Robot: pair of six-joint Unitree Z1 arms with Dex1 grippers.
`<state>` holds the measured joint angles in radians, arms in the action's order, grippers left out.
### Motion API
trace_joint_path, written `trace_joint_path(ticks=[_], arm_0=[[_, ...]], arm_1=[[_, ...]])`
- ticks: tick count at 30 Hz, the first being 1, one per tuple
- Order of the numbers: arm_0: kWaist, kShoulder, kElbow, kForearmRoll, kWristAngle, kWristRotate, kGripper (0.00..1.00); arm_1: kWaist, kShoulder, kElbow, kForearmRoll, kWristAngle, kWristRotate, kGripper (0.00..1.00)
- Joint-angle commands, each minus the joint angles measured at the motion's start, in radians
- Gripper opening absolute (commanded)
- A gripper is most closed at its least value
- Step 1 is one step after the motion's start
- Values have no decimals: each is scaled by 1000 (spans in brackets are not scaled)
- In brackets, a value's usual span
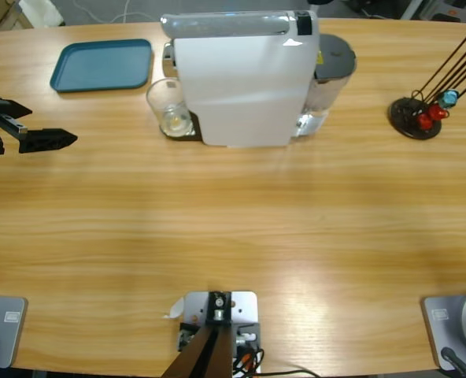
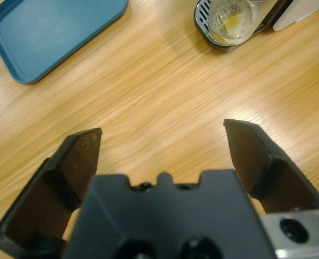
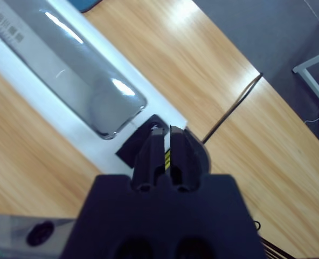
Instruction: Pour coffee
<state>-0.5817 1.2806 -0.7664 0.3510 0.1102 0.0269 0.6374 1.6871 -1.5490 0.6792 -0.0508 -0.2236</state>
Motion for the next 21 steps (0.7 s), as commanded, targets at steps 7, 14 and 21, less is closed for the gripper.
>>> trace_joint_path(ticks=[7,14,21], arm_0=[[-10,45,16,-10,5,11,977],[-10,49,15,-10,5,12,977],[-10,48,15,-9,5,13,977]], arm_1=[[12,75,-12,17,11,-13,0],[18,51,4,18,11,-10,0],[26,40,43,17,15,-7,0]])
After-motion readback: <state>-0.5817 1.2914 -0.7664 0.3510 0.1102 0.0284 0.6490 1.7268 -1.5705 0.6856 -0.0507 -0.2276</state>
